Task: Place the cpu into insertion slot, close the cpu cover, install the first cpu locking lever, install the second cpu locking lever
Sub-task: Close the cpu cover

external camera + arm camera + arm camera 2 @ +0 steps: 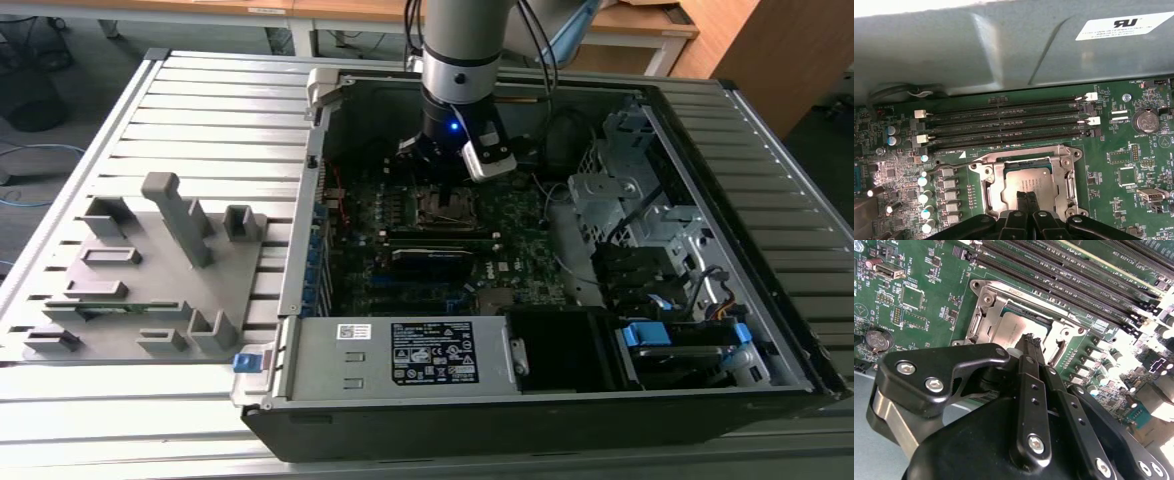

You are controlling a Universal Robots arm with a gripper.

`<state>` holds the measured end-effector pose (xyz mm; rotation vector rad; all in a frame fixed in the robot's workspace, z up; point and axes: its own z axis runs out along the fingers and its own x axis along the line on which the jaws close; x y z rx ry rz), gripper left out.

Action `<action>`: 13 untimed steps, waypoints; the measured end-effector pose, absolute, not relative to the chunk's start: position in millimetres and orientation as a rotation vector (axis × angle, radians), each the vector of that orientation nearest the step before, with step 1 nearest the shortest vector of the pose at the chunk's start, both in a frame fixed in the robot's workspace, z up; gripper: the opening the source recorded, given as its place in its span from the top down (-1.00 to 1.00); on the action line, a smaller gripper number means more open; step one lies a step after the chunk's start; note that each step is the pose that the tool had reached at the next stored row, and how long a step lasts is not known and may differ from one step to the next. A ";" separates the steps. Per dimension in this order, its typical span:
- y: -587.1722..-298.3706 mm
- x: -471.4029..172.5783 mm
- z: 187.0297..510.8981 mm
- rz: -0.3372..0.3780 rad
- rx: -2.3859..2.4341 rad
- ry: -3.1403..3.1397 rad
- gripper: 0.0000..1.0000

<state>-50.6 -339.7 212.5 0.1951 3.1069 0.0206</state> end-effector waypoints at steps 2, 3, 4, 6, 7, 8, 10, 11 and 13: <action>-339.7 -51.9 212.3 0.021 0.195 3.106 0.79; -339.8 -53.3 212.2 0.021 0.195 3.105 0.79; -339.8 -55.4 212.1 0.021 0.195 3.104 0.79; -339.7 -58.6 211.7 0.021 0.195 3.103 0.79; -339.7 -60.7 211.5 0.021 0.195 3.103 0.79; -339.7 -62.4 211.2 0.021 0.195 3.102 0.79; -339.7 -67.0 209.3 0.021 0.195 3.100 0.79; -339.8 -68.0 208.5 0.021 0.195 3.100 0.79; -339.8 -70.9 207.6 0.021 0.195 3.100 0.79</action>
